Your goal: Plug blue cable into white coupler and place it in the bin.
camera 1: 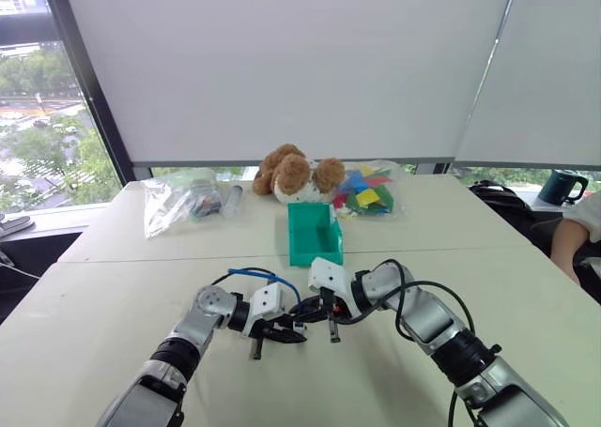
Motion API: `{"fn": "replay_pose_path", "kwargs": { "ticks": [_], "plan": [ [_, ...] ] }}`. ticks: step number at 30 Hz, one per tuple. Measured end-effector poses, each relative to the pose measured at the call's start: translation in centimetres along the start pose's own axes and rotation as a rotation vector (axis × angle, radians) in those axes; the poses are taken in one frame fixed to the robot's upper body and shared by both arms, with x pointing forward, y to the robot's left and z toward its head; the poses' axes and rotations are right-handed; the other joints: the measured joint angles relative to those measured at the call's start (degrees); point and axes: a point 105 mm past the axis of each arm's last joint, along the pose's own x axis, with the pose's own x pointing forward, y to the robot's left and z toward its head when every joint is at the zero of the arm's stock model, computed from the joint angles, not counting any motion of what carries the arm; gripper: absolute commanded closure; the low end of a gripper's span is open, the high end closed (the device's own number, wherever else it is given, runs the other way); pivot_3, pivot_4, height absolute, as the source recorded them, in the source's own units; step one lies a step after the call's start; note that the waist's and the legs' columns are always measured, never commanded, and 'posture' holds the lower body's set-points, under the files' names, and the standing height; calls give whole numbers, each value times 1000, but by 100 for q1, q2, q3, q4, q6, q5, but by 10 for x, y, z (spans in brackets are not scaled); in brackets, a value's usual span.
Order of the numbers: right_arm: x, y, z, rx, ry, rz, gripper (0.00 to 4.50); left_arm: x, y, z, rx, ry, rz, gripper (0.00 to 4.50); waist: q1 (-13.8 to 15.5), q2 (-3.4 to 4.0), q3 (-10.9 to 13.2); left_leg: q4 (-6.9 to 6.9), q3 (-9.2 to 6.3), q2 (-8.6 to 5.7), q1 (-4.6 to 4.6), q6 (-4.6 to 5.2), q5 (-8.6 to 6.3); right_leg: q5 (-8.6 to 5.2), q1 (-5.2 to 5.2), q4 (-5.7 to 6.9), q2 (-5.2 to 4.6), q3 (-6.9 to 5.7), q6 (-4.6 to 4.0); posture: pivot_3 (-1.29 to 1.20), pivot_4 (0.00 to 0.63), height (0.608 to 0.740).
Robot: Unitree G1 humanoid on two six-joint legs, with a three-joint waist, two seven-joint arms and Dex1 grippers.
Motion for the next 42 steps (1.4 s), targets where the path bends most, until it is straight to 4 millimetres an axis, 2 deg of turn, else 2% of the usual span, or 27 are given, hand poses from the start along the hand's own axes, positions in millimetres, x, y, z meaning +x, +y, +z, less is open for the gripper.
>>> {"fn": "replay_pose_path", "kwargs": {
  "ticks": [13, 18, 23, 30, 34, 41, 42],
  "plan": [
    [3, -5, 1, -125, 17, 56, 4500, -2, 0, 0, -12, 5, 5, 4134, -15, 2, -1, -8, -2, 10, 2, -2, -1, -1, -13, -5, -6, 5, -6, 0, 150, 740],
    [7, -7, 1, -180, 24, 100, 4500, -4, 0, -3, -17, 13, 8, 4134, -2, -9, -12, -72, 1, 14, 68, -4, -2, 5, 15, -31, -11, 3, -23, 0, 150, 740],
    [6, -6, 1, -187, 26, 120, 4500, -3, -1, -3, -17, 13, 1, 4134, 23, 5, -22, -89, 1, 18, 75, -4, -2, -6, 12, -31, -10, -1, -41, 0, 150, 740],
    [1, 1, -4, 30, 32, 146, 4500, 1, -2, -2, -4, 9, -6, 4134, 50, 16, -74, -109, 2, 23, 73, -8, -5, -23, 7, -38, -17, 0, -60, 0, 150, 740],
    [-4, 9, -4, 48, 50, 146, 4500, 5, -5, 0, 16, 3, -24, 4134, 90, 35, -103, -140, 4, 17, 73, -26, -15, -48, 3, -53, -30, -6, -61, 0, 150, 740],
    [-2, 9, -5, 70, 25, 104, 4500, 4, -5, -1, 9, 6, -25, 4134, 62, 13, -116, -165, 3, 0, 78, -27, -16, -58, 2, -56, -48, -9, -59, 0, 150, 740],
    [-2, 9, -5, 80, 21, 98, 4500, 3, -5, -1, 7, 8, -24, 3091, 57, 14, -114, -165, 3, 0, 77, -28, -16, -58, 2, -56, -49, -9, -59, 0, 150, 740]
  ]
}}
